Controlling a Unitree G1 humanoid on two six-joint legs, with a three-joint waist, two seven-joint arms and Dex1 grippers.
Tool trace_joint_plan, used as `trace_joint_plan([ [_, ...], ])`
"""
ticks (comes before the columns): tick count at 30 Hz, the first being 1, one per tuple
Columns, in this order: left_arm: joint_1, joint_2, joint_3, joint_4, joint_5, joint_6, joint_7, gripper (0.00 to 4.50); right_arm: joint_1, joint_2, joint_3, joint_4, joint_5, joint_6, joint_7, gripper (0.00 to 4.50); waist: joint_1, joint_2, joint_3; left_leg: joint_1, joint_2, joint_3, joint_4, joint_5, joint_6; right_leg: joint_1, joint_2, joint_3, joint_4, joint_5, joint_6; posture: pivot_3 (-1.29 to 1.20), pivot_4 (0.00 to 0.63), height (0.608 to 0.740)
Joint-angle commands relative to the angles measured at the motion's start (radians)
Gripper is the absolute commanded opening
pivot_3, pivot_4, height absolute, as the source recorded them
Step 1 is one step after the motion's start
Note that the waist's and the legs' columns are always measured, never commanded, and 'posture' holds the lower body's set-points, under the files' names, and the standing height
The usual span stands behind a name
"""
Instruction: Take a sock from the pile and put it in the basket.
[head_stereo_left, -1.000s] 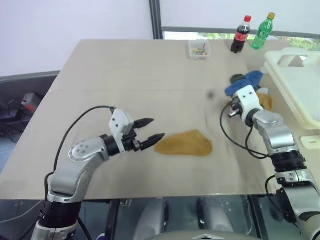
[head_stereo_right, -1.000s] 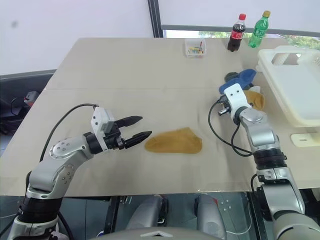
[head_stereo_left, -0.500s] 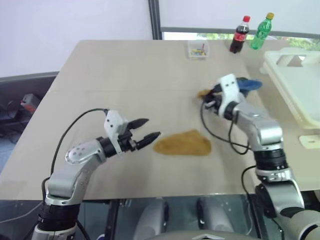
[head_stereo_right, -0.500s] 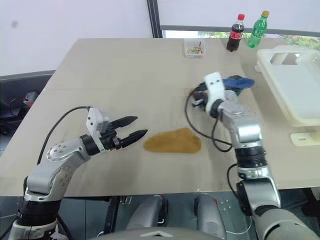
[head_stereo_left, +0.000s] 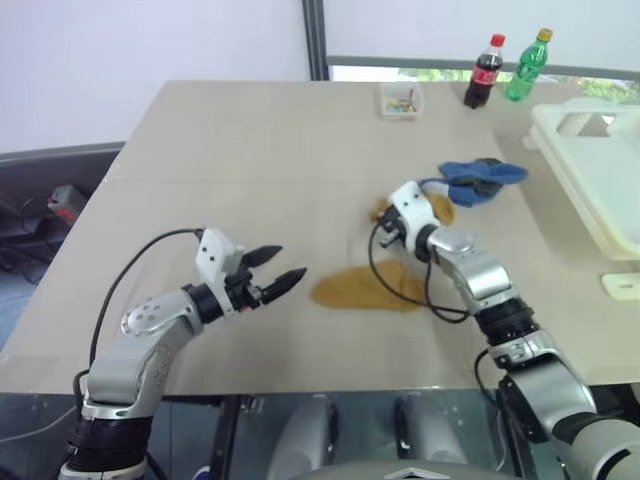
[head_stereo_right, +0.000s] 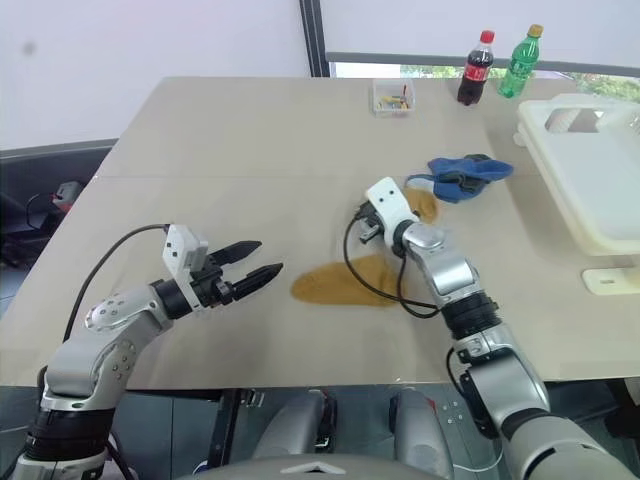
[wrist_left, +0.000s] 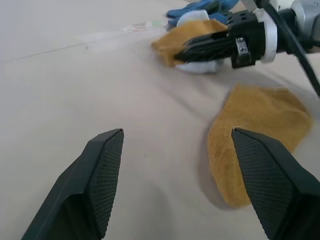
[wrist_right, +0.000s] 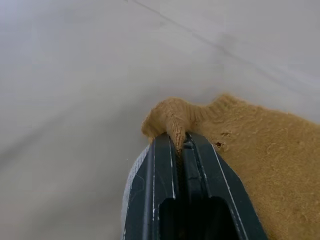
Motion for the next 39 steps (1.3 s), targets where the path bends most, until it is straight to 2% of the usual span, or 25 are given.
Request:
trace_joint_plan([
  [1,-0.009,0.012,0.010,-0.036,0.006,-0.012,0.003,3.68,0.017,-0.050,-0.025,0.108,-0.054,-0.014,-0.030,0.06,0.001,-0.001,-0.001,0.001,0.000,0.000,0.000,0.000,0.000,0.001,0.000,0.000,0.000,0.000,0.000,0.00,0.150,0.740],
  [7,-0.038,0.009,-0.008,-0.017,0.018,-0.012,-0.003,3.68,-0.010,-0.077,-0.086,0.170,-0.058,-0.089,-0.077,0.06,0.002,-0.002,-0.002,0.002,0.000,-0.001,0.001,0.000,0.000,0.002,0.000,0.000,0.000,0.000,0.000,0.00,0.150,0.740],
  [12,-0.042,0.006,-0.013,-0.014,0.024,-0.012,-0.007,3.68,-0.009,-0.056,-0.127,0.083,-0.014,-0.044,-0.040,0.06,-0.004,-0.002,-0.001,0.001,0.001,0.000,0.001,0.000,0.000,0.001,0.000,0.000,0.000,0.000,0.000,0.00,0.150,0.740],
  [14,-0.045,0.006,-0.016,-0.013,0.024,-0.012,-0.007,3.68,-0.001,-0.050,-0.140,0.039,0.034,0.014,0.020,0.06,-0.004,-0.002,-0.001,0.000,0.001,0.000,0.000,0.000,0.000,0.001,0.000,0.000,0.000,0.000,0.000,0.00,0.150,0.740],
  [17,-0.047,0.006,-0.019,-0.013,0.022,-0.011,-0.007,3.68,0.010,-0.050,-0.139,0.009,0.042,0.038,0.044,1.01,-0.004,-0.002,-0.001,0.000,0.001,0.000,0.000,0.000,0.000,0.001,0.000,0.000,-0.001,0.000,0.000,0.00,0.150,0.740],
  [20,-0.046,0.007,-0.018,-0.016,0.020,-0.010,-0.005,3.68,0.013,-0.046,-0.146,-0.009,0.037,0.051,0.029,2.46,-0.004,-0.001,-0.001,0.000,0.001,0.000,0.000,0.000,0.000,0.000,0.000,0.000,-0.001,0.000,0.000,0.00,0.150,0.740],
  [21,-0.043,0.008,-0.017,-0.018,0.020,-0.010,-0.004,3.68,0.012,-0.042,-0.151,-0.019,0.041,0.056,0.026,2.70,-0.004,-0.001,-0.001,0.000,0.001,0.000,0.000,0.000,0.000,0.000,0.000,0.000,-0.001,0.000,0.000,0.00,0.150,0.740],
  [39,-0.024,0.008,-0.009,-0.050,0.012,0.000,0.024,3.68,-0.075,-0.020,-0.177,0.038,0.043,0.020,-0.013,2.70,-0.005,0.000,0.000,-0.003,0.001,0.001,-0.001,0.000,0.000,-0.003,0.000,0.001,-0.001,0.000,0.000,0.00,0.150,0.740],
])
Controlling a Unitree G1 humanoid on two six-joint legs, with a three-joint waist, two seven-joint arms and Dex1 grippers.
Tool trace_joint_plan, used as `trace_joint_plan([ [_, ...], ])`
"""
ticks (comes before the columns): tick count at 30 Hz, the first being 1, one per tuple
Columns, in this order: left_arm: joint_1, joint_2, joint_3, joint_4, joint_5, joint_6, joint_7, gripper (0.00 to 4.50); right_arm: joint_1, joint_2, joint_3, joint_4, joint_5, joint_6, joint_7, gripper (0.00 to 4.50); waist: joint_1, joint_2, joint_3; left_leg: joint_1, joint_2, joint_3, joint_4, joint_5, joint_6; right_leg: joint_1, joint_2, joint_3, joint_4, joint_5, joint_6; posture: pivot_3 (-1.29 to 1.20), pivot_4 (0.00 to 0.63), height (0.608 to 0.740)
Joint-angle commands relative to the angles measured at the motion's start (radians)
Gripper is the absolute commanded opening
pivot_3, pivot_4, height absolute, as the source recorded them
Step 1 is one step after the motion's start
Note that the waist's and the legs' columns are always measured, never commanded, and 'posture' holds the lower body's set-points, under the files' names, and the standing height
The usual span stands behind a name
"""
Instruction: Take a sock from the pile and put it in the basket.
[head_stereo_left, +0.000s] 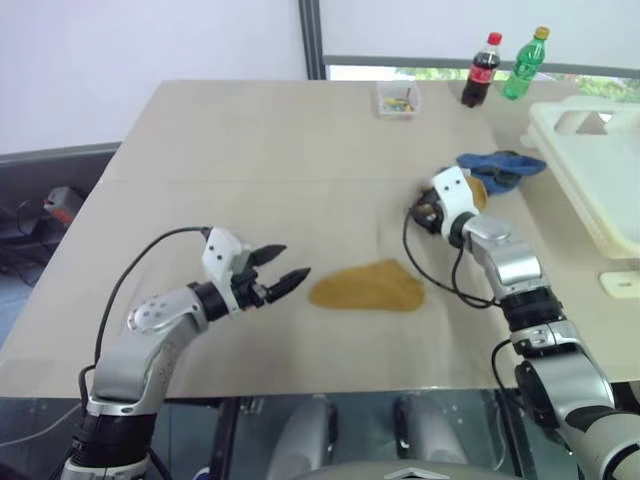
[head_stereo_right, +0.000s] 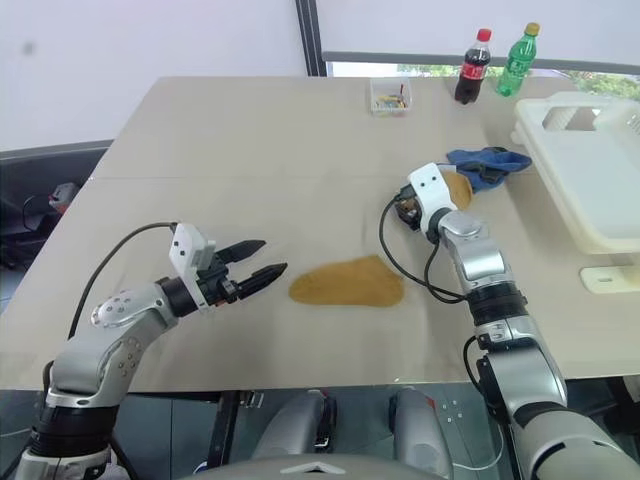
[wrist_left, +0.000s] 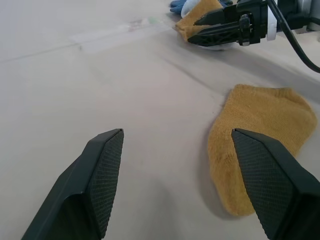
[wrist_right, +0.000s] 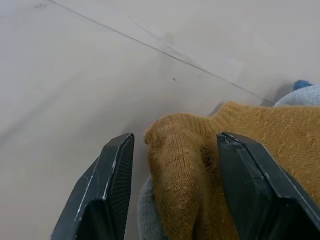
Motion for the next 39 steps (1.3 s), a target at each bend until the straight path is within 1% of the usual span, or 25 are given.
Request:
trace_joint_plan([
  [1,0.002,0.007,0.019,-0.049,-0.006,-0.003,0.008,3.68,-0.043,0.000,-0.026,-0.006,0.003,-0.016,-0.002,2.70,0.000,0.000,0.000,0.000,0.000,0.000,0.000,0.000,0.000,0.000,0.000,0.000,0.000,0.000,0.000,0.00,0.150,0.740],
  [4,0.005,0.006,0.019,-0.053,-0.008,-0.003,0.011,3.68,-0.048,-0.001,-0.029,0.013,0.002,-0.026,-0.008,1.88,0.000,0.000,0.000,0.000,0.000,0.000,0.000,0.000,0.000,0.000,0.000,0.000,0.000,0.000,0.000,0.00,0.150,0.740],
  [5,0.005,0.006,0.020,-0.053,-0.008,-0.003,0.012,3.68,-0.050,-0.001,-0.030,0.014,0.003,-0.027,-0.009,1.42,0.000,0.000,0.000,0.000,0.000,0.000,0.000,0.000,0.000,0.000,0.000,0.000,0.000,0.000,0.000,0.00,0.150,0.740],
  [6,0.008,0.007,0.021,-0.055,-0.008,-0.003,0.013,3.68,-0.052,0.000,-0.031,0.008,0.006,-0.023,-0.008,0.80,0.000,0.000,0.000,0.000,0.000,0.000,0.000,0.000,0.000,0.000,0.000,0.000,0.000,0.000,0.000,0.00,0.150,0.740],
  [8,0.012,0.008,0.023,-0.058,-0.010,-0.003,0.013,3.68,-0.052,0.001,-0.032,-0.003,0.009,-0.017,-0.007,0.04,0.000,0.000,0.000,0.000,0.000,0.000,0.000,0.000,0.000,0.000,0.000,0.000,0.000,0.000,0.000,0.00,0.150,0.740],
  [16,0.012,0.009,0.021,-0.062,-0.011,0.001,0.015,3.68,-0.047,0.002,-0.031,0.006,0.011,-0.016,-0.003,0.04,0.000,0.000,0.000,0.000,0.000,0.000,0.000,0.000,0.000,0.000,0.000,0.000,0.000,0.000,0.000,0.00,0.150,0.740],
  [20,0.011,0.013,0.025,-0.059,-0.013,0.004,0.011,3.68,-0.047,0.005,-0.050,-0.035,0.036,0.013,-0.001,0.04,0.000,0.000,0.000,0.000,0.000,0.000,0.000,0.000,0.000,0.000,0.000,0.000,0.000,0.000,0.000,0.00,0.150,0.740],
  [29,0.000,0.010,0.020,-0.048,-0.014,0.008,0.006,3.68,-0.086,0.052,-0.191,-0.152,0.202,0.181,-0.011,0.04,-0.001,0.001,0.001,0.000,0.000,0.000,0.000,0.000,0.000,0.000,0.000,0.000,0.000,0.000,0.000,0.00,0.150,0.740],
  [35,-0.009,0.007,0.013,-0.040,-0.010,0.005,0.002,3.68,-0.066,0.046,-0.155,-0.150,0.179,0.176,-0.008,0.04,0.000,0.001,0.001,0.000,0.000,0.000,0.000,0.000,0.000,-0.001,0.000,0.000,0.000,0.000,0.000,0.00,0.150,0.740],
  [39,0.002,-0.001,0.034,-0.036,-0.018,0.015,0.021,3.68,-0.067,0.105,-0.144,-0.214,0.226,0.232,-0.007,0.04,-0.003,0.001,0.001,-0.001,0.000,0.000,0.000,0.000,0.000,-0.001,0.000,0.000,0.000,0.000,0.000,0.00,0.150,0.740],
])
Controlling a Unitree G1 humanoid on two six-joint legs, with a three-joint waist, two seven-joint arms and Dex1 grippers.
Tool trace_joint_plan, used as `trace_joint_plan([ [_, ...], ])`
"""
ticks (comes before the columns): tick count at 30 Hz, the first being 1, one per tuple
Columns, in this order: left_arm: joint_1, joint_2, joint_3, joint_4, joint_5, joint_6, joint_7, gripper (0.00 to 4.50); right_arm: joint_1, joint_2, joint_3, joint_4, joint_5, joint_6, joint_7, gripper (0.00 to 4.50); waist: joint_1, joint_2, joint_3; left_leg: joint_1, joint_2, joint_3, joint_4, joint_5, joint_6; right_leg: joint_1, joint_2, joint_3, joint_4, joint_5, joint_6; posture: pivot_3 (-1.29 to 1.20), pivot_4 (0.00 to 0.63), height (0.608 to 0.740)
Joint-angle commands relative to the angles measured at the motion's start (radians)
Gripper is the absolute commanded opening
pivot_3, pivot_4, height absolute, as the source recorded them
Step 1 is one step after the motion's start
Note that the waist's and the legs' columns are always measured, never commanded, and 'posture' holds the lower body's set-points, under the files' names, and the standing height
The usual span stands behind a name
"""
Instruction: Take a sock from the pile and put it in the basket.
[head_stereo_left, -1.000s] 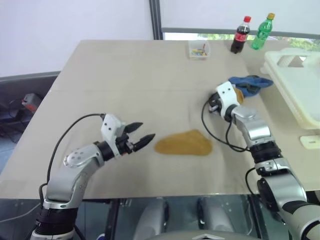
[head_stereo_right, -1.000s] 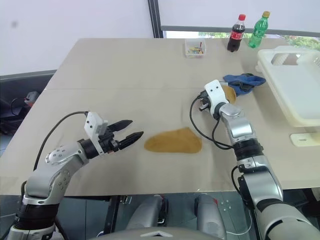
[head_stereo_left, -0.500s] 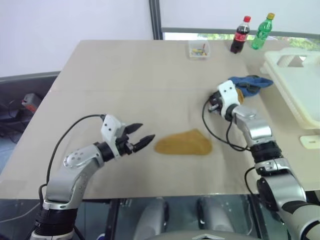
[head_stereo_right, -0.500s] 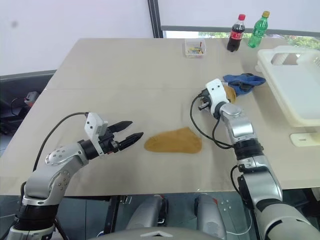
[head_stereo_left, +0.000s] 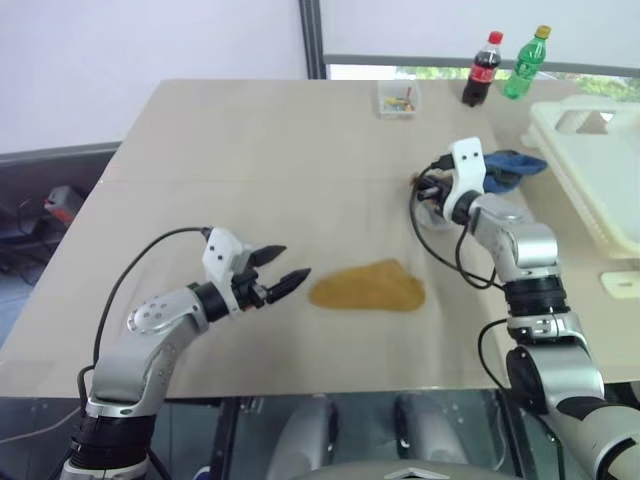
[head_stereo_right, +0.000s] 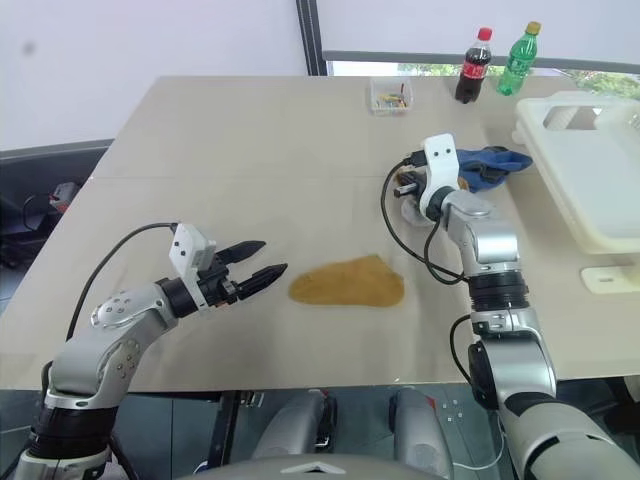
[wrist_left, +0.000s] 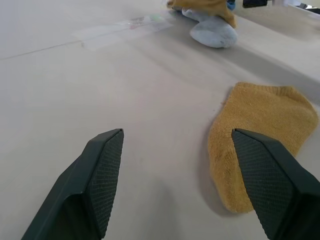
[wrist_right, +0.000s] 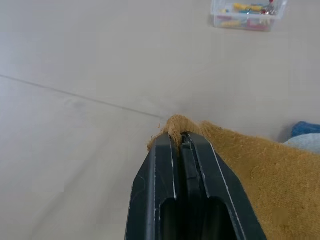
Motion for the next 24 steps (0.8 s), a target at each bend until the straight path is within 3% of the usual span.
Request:
trace_joint_plan([
  [1,0.004,-0.005,0.039,-0.019,-0.019,0.003,0.018,3.68,-0.008,0.056,0.013,-0.105,0.054,0.052,0.006,0.04,-0.006,0.000,0.000,0.000,0.000,0.000,0.000,0.000,0.000,0.000,0.000,0.000,0.000,0.000,0.000,0.00,0.150,0.740],
  [7,-0.005,-0.028,0.122,0.034,-0.033,0.038,0.102,3.68,0.021,0.228,0.115,-0.176,0.093,0.133,-0.004,0.04,-0.024,0.000,0.000,0.000,0.001,0.000,-0.001,0.000,0.000,-0.001,0.000,0.000,0.001,0.000,0.000,0.00,0.150,0.740],
  [14,0.002,-0.008,0.206,0.073,-0.088,0.116,0.123,3.68,-0.015,0.396,0.234,-0.012,0.042,0.052,-0.007,0.04,-0.019,0.000,0.000,0.000,0.000,-0.001,-0.001,0.000,0.000,-0.001,0.000,0.000,0.001,0.000,0.000,0.00,0.150,0.740],
  [18,0.018,0.001,0.212,0.063,-0.084,0.124,0.119,3.68,-0.035,0.390,0.269,0.110,-0.005,-0.040,-0.008,0.04,-0.019,0.000,0.000,0.000,-0.001,-0.002,0.000,0.000,-0.001,-0.001,-0.001,-0.001,0.000,0.000,0.000,0.00,0.150,0.740],
  [24,0.044,-0.011,0.197,0.026,-0.080,0.126,0.127,3.68,-0.003,0.233,0.292,0.293,-0.150,-0.184,-0.024,0.04,-0.019,0.000,0.000,0.000,0.000,-0.002,-0.001,0.003,-0.005,-0.001,0.000,-0.001,0.001,0.000,0.000,0.00,0.150,0.740],
])
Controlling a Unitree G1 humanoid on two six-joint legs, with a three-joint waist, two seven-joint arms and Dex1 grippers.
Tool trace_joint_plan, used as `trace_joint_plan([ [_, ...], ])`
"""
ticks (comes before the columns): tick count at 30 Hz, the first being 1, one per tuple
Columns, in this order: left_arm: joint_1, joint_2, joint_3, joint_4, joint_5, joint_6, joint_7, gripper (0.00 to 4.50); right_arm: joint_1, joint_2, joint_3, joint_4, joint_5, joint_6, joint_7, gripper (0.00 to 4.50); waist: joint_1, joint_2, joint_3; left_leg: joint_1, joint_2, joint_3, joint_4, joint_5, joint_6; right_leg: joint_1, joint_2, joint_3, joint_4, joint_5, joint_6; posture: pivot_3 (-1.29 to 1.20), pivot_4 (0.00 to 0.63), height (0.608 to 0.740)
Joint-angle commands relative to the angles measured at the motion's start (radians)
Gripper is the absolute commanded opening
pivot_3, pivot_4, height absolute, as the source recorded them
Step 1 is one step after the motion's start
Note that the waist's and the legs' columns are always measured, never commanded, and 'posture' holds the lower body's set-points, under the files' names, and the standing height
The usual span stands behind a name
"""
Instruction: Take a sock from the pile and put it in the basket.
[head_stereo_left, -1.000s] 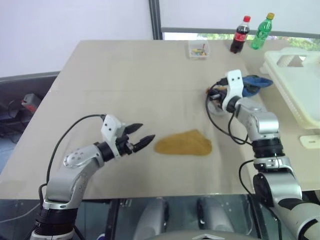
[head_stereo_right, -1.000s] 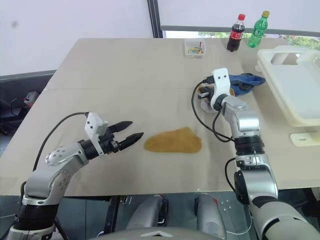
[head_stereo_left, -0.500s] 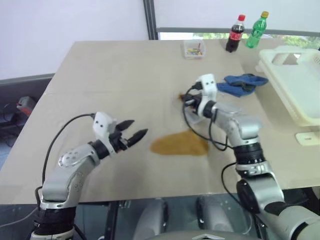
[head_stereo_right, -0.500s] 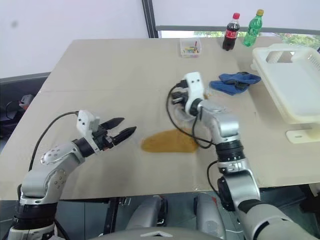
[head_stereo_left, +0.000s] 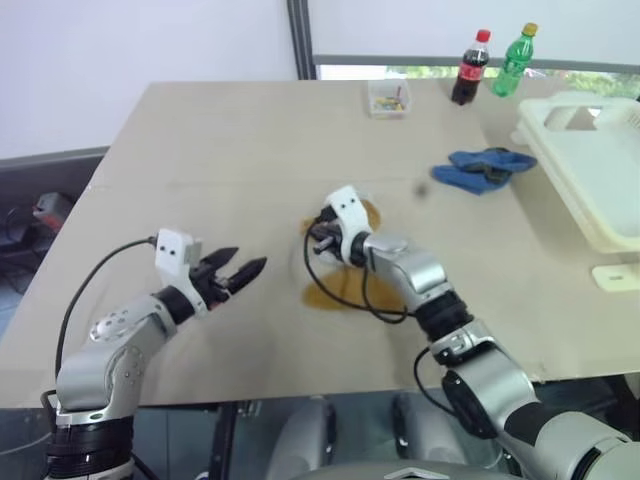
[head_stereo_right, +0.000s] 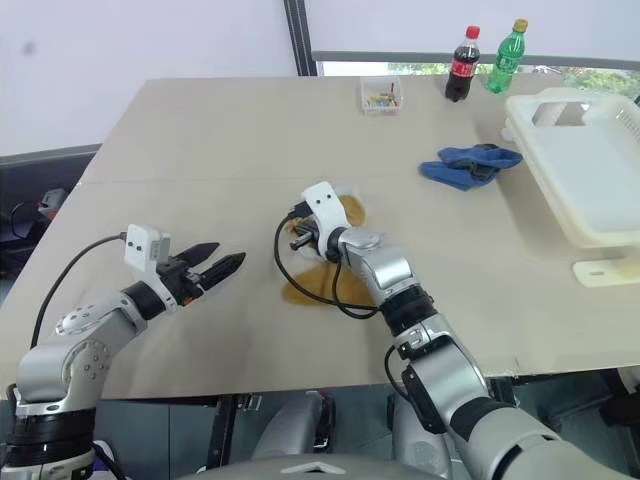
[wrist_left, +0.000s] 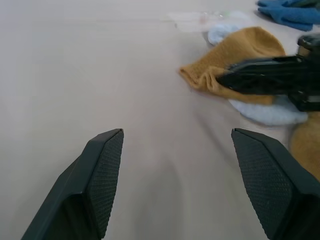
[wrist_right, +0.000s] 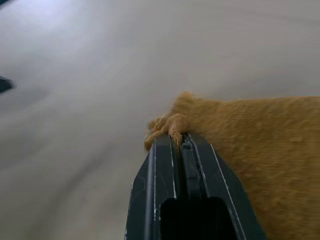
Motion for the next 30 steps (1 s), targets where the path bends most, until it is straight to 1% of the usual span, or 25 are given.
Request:
trace_joint_plan([
  [1,0.016,0.003,0.007,-0.043,-0.004,-0.011,-0.002,3.68,0.030,-0.123,-0.016,0.090,-0.079,-0.065,-0.012,0.04,0.008,0.000,-0.001,0.000,0.000,-0.001,0.000,0.000,0.000,0.000,-0.001,-0.001,0.000,0.000,0.000,0.00,0.150,0.740],
  [4,0.008,0.001,0.000,-0.034,0.000,-0.015,-0.003,3.68,0.036,-0.249,-0.050,0.157,-0.109,-0.122,-0.027,0.04,0.025,0.000,-0.001,0.001,-0.002,-0.002,0.001,-0.002,0.003,0.002,-0.002,-0.002,0.000,0.000,0.000,0.00,0.150,0.740],
  [6,-0.007,-0.003,-0.009,-0.024,0.003,-0.019,-0.003,3.68,0.012,-0.338,-0.079,0.229,-0.127,-0.179,-0.054,0.04,0.038,0.000,-0.002,0.003,-0.003,-0.003,0.002,-0.002,0.003,0.006,-0.003,-0.004,-0.001,0.000,0.000,0.00,0.150,0.740],
  [8,-0.023,-0.009,-0.020,-0.015,0.006,-0.020,-0.004,3.68,-0.023,-0.408,-0.101,0.304,-0.143,-0.237,-0.085,0.04,0.041,-0.001,-0.003,0.003,-0.005,-0.008,0.002,-0.001,0.002,0.008,-0.005,-0.008,-0.001,-0.002,-0.004,0.00,0.150,0.740],
  [11,-0.047,-0.013,-0.038,0.000,0.014,-0.024,-0.012,3.68,-0.071,-0.483,-0.126,0.372,-0.166,-0.307,-0.107,0.04,0.040,-0.001,-0.003,0.003,-0.006,-0.008,0.002,0.000,0.002,0.008,-0.005,-0.008,-0.001,-0.002,-0.004,0.00,0.150,0.740],
  [13,-0.061,-0.012,-0.045,0.012,0.017,-0.027,-0.017,3.68,-0.087,-0.506,-0.134,0.368,-0.173,-0.334,-0.093,0.04,0.029,-0.001,-0.003,0.002,-0.005,-0.008,0.002,0.000,0.002,0.008,-0.004,-0.007,-0.001,-0.002,-0.003,0.00,0.150,0.740],
  [15,-0.077,-0.012,-0.047,0.026,0.021,-0.030,-0.021,3.68,-0.081,-0.505,-0.160,0.301,-0.143,-0.335,-0.050,0.04,0.016,-0.001,-0.002,0.001,-0.004,-0.006,0.000,0.001,0.001,0.006,-0.002,-0.006,-0.002,-0.001,-0.001,0.00,0.150,0.740],
  [19,-0.094,-0.011,-0.050,0.045,0.026,-0.036,-0.031,3.68,-0.035,-0.447,-0.236,0.061,-0.018,-0.208,0.016,0.04,-0.005,0.000,-0.001,0.000,0.000,-0.003,-0.001,0.000,0.002,0.004,0.000,-0.003,-0.002,-0.001,-0.002,0.00,0.150,0.740],
  [23,-0.098,-0.011,-0.051,0.052,0.028,-0.043,-0.036,3.68,0.000,-0.389,-0.274,-0.141,0.051,-0.086,0.008,0.04,-0.001,0.000,0.000,-0.001,0.001,0.000,-0.001,-0.001,0.002,0.001,0.001,0.000,0.000,-0.001,-0.002,0.00,0.150,0.740],
  [27,-0.099,-0.009,-0.052,0.058,0.031,-0.047,-0.039,3.68,0.020,-0.326,-0.261,-0.269,0.078,0.016,-0.019,0.04,0.006,0.000,0.000,-0.001,0.001,-0.001,-0.001,-0.001,0.002,0.001,0.000,-0.001,0.000,-0.001,-0.001,0.00,0.150,0.740],
  [30,-0.100,-0.009,-0.052,0.060,0.033,-0.047,-0.041,3.68,0.042,-0.250,-0.227,-0.322,0.083,0.070,-0.039,0.04,0.005,0.000,0.000,-0.001,0.001,-0.002,-0.001,-0.001,0.002,0.001,0.000,-0.001,0.000,-0.001,-0.002,0.00,0.150,0.740],
])
